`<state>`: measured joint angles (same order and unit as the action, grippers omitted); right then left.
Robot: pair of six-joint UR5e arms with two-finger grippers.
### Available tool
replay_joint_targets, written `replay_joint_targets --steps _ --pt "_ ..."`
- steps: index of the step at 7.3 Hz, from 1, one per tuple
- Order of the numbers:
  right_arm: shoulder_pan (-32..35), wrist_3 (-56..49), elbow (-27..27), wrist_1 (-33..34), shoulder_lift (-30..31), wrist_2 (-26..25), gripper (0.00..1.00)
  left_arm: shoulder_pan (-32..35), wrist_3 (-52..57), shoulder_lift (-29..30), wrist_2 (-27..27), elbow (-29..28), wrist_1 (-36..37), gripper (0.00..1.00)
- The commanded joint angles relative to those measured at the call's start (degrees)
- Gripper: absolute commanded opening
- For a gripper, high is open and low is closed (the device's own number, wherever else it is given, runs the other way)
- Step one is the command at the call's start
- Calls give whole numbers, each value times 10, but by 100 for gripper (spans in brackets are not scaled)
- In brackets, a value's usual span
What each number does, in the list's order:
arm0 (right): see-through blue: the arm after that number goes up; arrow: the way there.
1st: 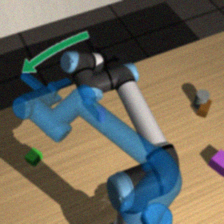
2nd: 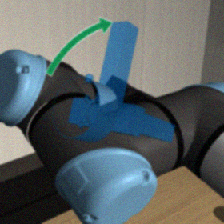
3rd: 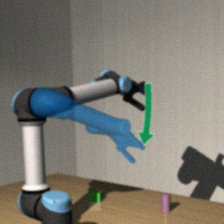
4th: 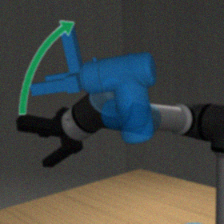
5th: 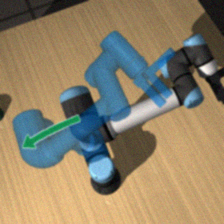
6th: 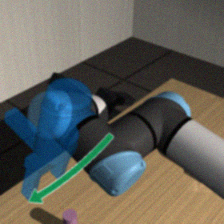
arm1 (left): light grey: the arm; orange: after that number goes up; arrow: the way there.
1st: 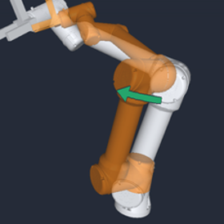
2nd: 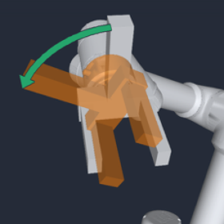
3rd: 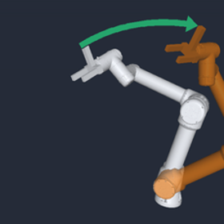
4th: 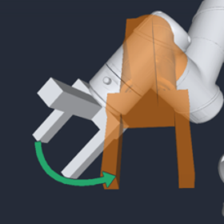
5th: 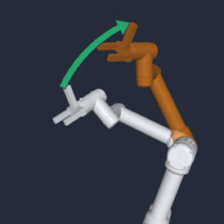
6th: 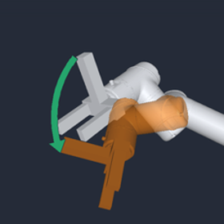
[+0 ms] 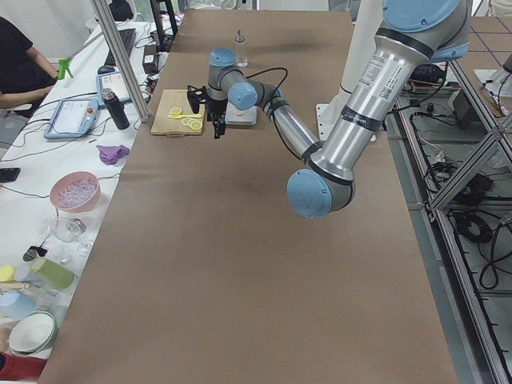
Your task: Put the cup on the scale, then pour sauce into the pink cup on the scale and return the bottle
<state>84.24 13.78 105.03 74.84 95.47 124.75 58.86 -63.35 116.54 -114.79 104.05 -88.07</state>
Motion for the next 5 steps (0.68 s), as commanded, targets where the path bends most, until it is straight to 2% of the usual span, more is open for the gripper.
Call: replay_joint_targets --steps 1,2,3,4,5 --pt "-12 -7 -4 96 -2 -7 100 123 368 -42 -44 -3 68 98" --pt "-27 -9 -5 140 -5 -2 100 186 466 -52 -57 -17 111 98" --pt "-28 -9 -3 178 -3 1 100 244 524 -75 -122 -62 112 98" --pt "-28 -11 -4 187 6 17 100 250 541 -128 -161 -71 99 98" --pt "-17 -10 -15 188 6 104 100 250 545 -167 -161 -75 62 98"
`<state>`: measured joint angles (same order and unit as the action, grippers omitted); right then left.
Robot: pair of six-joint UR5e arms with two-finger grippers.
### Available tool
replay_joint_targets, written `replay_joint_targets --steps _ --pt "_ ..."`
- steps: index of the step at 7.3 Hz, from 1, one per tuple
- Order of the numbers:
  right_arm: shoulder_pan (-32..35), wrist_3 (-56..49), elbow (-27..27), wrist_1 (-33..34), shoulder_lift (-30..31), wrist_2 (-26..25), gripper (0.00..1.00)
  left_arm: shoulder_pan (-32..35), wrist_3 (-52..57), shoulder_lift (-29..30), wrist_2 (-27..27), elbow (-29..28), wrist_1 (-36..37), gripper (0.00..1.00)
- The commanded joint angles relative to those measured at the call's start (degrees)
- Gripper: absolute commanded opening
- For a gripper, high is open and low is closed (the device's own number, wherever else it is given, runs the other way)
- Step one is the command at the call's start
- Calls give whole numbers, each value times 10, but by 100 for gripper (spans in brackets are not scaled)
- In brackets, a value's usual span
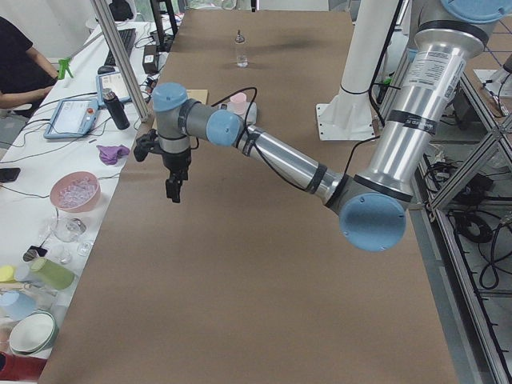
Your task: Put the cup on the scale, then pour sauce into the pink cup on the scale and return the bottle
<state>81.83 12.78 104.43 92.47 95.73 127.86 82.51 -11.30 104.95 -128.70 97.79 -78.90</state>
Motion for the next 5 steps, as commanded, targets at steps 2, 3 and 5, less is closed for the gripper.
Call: replay_joint_targets --steps 2,3,5 --pt "20 -2 -7 11 0 106 100 26 29 -138 -22 -31 -138 98" --pt "10 -3 -7 10 -2 94 100 48 23 -140 -23 -54 -139 98" --pt "4 -3 -9 10 -5 88 100 86 27 -151 -51 -73 -138 98"
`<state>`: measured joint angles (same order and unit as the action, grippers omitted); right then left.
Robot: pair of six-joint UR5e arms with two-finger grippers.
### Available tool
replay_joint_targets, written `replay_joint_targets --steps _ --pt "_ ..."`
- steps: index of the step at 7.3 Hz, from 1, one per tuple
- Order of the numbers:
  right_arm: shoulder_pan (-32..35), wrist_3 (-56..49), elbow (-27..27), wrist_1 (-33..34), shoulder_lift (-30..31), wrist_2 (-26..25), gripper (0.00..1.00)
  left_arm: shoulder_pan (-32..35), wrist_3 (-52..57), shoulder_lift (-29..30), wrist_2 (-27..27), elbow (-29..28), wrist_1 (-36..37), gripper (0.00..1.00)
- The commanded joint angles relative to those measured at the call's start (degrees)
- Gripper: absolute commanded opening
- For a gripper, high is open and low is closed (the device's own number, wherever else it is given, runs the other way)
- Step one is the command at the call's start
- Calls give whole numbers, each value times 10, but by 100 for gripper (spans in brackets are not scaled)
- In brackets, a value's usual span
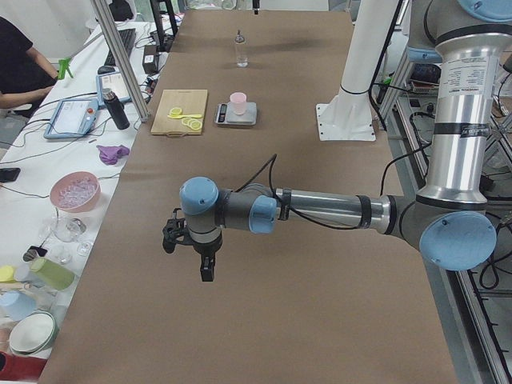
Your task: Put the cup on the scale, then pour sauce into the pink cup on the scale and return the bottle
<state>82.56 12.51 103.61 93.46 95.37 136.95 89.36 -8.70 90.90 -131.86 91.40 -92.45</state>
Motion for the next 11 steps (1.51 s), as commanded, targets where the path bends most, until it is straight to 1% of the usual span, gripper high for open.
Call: replay_joint_targets --steps 1,3,4,6,11 --pt "-3 0 -2 1 -1 -3 100 18 -3 -12 -47 -9 -4 98" --pt "2 -7 -9 -1 6 -3 100 17 -4 -8 -47 3 0 98" --pt "21 -19 -11 -1 18 -2 100 17 -4 -12 -46 17 8 98" --pt "55 -62 -21 1 34 2 100 18 -3 -22 -47 19 13 98" --pt "66 -62 -21 1 38 4 100 18 0 -31 -42 19 12 98"
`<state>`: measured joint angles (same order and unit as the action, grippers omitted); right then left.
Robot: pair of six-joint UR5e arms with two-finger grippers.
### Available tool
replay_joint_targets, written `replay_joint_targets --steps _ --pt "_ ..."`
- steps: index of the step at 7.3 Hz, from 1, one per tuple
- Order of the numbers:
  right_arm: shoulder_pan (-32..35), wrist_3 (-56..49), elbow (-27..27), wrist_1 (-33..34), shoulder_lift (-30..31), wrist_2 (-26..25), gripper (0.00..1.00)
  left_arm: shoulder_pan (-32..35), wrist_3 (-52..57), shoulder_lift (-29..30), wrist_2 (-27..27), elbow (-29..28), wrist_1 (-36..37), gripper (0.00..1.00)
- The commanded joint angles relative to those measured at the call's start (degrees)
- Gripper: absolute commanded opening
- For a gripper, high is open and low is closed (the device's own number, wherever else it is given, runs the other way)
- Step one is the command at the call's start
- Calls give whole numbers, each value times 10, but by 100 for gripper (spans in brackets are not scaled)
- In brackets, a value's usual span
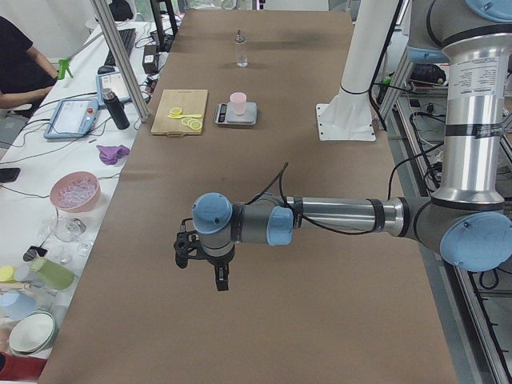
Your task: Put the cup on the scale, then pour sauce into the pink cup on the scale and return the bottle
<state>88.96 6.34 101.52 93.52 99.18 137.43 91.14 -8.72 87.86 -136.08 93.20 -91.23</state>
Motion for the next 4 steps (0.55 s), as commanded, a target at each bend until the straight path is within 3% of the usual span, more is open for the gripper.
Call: replay_joint_targets --steps 1,4 --pt "2 0 2 0 1 -1 100 0 1 -1 0 1 0 98" --pt "6 0 3 -1 1 -1 100 1 0 -1 0 1 0 98"
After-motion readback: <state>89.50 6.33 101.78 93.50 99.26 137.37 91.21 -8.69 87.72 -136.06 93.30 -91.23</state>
